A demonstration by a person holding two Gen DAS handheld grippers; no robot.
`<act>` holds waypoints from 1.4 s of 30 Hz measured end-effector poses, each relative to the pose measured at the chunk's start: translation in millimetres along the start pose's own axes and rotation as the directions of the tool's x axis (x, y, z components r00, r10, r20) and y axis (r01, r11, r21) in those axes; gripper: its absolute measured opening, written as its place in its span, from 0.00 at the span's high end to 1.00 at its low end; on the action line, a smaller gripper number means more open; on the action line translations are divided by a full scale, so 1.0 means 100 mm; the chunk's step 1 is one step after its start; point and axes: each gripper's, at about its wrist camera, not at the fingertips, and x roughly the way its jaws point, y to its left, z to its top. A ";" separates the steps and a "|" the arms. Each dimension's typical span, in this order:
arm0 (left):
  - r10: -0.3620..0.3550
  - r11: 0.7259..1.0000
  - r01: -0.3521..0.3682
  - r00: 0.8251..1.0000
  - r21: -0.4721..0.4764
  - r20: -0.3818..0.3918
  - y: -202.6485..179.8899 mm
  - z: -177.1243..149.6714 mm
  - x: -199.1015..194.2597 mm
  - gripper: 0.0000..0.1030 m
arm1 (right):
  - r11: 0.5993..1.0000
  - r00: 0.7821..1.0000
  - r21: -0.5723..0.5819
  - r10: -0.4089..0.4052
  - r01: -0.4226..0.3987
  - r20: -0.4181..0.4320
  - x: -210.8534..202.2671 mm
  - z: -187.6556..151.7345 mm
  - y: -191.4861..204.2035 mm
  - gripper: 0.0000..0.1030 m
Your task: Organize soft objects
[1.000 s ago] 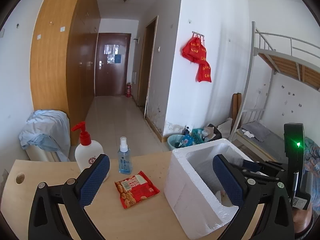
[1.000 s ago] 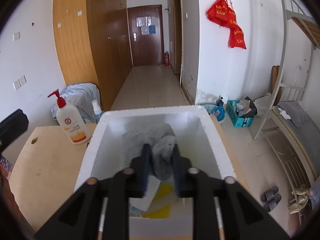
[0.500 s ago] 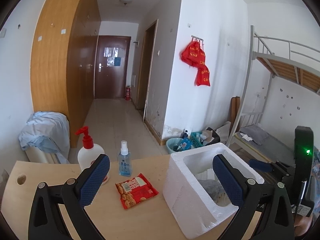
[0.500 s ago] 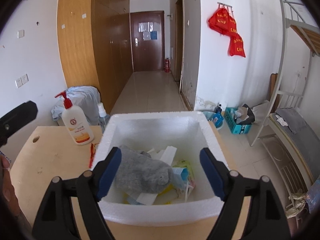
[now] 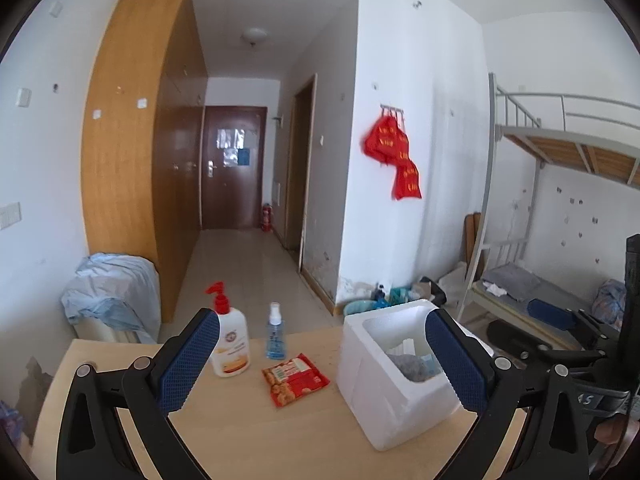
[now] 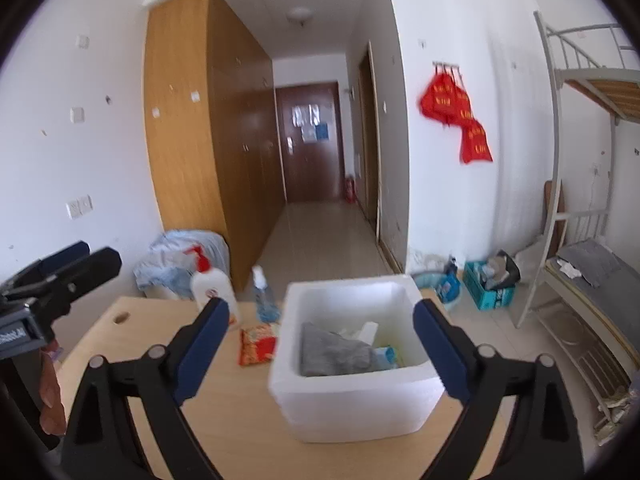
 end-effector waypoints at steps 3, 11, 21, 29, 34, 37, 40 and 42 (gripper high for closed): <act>0.013 1.000 -0.013 1.000 -0.012 0.024 0.05 -0.04 -0.32 0.00 | 0.999 0.999 -0.014 0.030 -0.029 0.044 -0.24 -0.02 0.11 0.00; 0.071 0.997 -0.071 0.993 -0.008 0.089 0.11 -0.17 -0.92 0.00 | 0.997 0.991 -0.042 0.067 -0.062 0.120 -0.61 -0.14 0.37 0.00; 0.151 0.989 -0.151 0.982 -0.004 0.112 0.22 -0.37 -1.30 0.00 | 0.991 0.979 -0.045 0.128 -0.123 0.158 -0.78 -0.36 0.65 0.00; 0.253 0.967 -0.254 0.959 -0.006 0.127 0.40 -0.79 -1.59 0.00 | 0.980 0.965 -0.044 0.200 -0.196 0.168 -0.83 -0.69 0.93 0.00; 0.312 0.950 -0.309 0.940 -0.048 0.140 0.61 -1.11 -1.76 0.00 | 0.974 0.957 -0.066 0.225 -0.217 0.181 -0.86 -0.95 1.13 0.00; 0.347 0.938 -0.341 0.925 -0.061 0.153 0.70 -1.29 -1.87 0.00 | 0.973 0.953 -0.078 0.227 -0.216 0.200 -0.87 -1.11 1.21 0.00; 0.384 0.923 -0.376 0.912 -0.080 0.140 0.80 -1.44 -1.91 0.00 | 0.971 0.956 -0.093 0.232 -0.219 0.180 -0.85 -1.25 1.31 0.00; 0.406 0.913 -0.397 0.905 -0.091 0.128 0.86 -1.52 -1.90 0.00 | 0.968 0.956 -0.089 0.245 -0.233 0.161 -0.83 -1.29 1.34 0.00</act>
